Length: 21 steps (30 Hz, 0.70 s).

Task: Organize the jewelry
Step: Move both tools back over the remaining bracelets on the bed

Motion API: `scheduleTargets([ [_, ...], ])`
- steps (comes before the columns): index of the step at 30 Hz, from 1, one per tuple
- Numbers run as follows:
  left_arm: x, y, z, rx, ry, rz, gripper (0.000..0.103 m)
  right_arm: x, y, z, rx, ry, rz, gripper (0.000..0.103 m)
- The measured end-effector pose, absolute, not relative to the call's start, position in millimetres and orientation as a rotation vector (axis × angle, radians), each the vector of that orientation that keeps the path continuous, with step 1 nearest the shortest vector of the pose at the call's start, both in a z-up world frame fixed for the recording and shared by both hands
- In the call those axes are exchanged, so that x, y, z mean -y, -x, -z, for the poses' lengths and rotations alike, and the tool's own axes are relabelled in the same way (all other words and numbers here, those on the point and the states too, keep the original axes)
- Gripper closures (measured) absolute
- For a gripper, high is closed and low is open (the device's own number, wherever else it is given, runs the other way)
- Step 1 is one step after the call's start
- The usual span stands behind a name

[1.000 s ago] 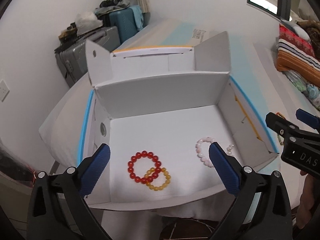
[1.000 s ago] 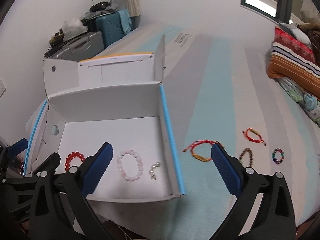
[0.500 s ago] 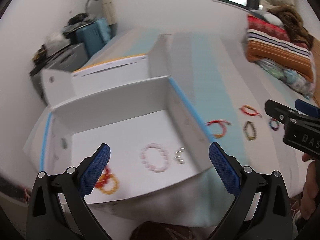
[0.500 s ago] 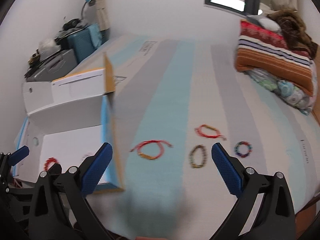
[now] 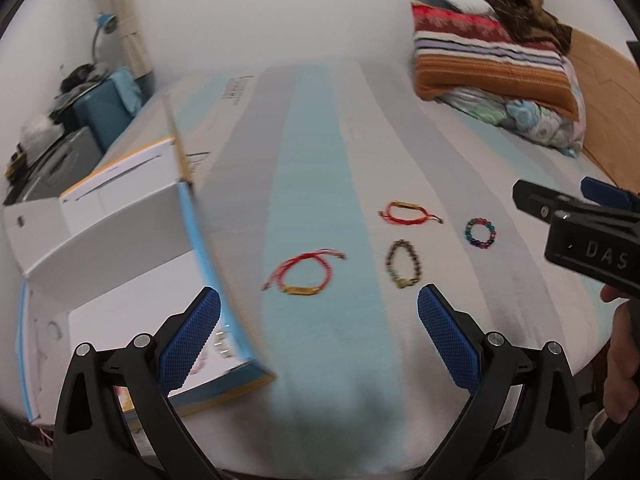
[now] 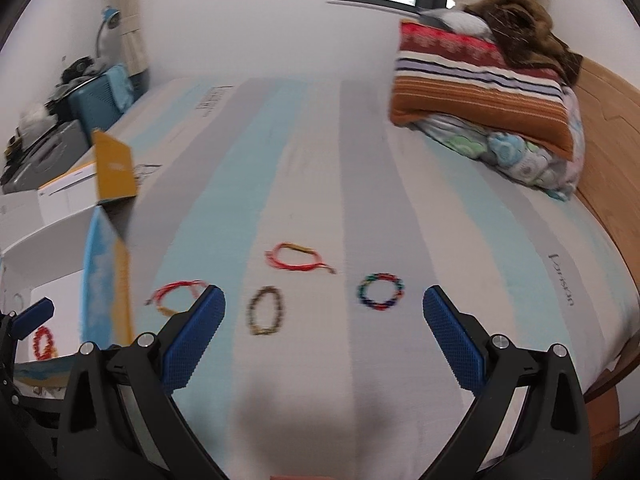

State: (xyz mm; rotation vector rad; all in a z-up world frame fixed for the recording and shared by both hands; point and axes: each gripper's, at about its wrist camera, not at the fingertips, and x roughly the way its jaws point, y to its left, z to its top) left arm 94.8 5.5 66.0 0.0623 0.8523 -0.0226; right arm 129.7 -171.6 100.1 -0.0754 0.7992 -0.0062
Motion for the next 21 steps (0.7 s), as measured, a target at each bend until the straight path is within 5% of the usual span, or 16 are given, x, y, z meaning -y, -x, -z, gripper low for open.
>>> scheduleTargets([
  [21,83.4,-214.3,48.8,-0.988,-0.111,0.113,0.006,266.4,-239.7,36.5,-0.994,-0.012,0.125,0.008],
])
